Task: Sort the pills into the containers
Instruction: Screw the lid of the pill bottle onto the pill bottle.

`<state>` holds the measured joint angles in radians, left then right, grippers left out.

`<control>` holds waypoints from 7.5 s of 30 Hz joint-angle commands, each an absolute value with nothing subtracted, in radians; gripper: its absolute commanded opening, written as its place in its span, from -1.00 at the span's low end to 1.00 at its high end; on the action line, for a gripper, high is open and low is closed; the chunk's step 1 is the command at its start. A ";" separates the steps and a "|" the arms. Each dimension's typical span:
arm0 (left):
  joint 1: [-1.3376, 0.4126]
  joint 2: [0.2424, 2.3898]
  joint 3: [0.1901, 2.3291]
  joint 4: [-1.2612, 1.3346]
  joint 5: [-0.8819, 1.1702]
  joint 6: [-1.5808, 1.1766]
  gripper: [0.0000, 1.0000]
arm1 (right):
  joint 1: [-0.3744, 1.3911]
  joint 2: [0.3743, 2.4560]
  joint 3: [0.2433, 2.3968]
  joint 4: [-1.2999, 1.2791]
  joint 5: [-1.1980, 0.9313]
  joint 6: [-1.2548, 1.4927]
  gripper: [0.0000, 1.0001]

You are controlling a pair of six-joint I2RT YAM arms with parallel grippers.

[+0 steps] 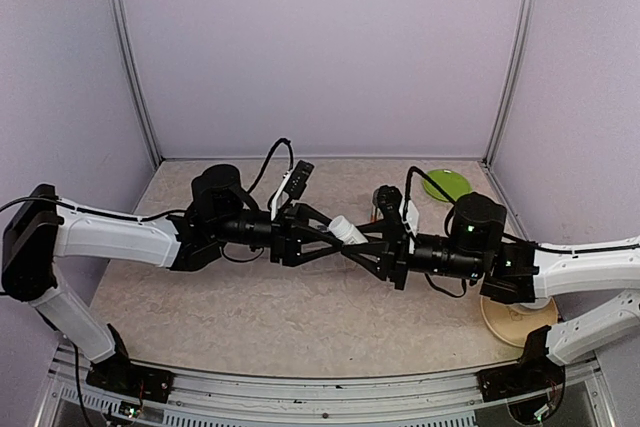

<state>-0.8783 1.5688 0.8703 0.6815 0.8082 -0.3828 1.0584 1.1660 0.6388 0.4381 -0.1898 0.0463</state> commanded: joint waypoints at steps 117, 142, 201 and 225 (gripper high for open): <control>-0.947 1.384 0.802 0.740 0.330 -0.643 0.98 | 1.048 1.291 0.817 0.343 0.049 0.032 -0.69; -0.965 1.399 0.817 0.808 0.396 -0.661 0.97 | 1.048 1.385 0.846 0.344 -0.032 0.054 -0.70; -0.904 1.476 0.963 0.428 0.291 -0.784 0.12 | 1.049 1.321 0.823 0.294 0.100 -0.091 -0.71; -0.899 1.476 0.963 0.426 0.309 -0.733 -0.52 | 1.048 1.325 0.829 0.281 0.086 -0.072 -0.71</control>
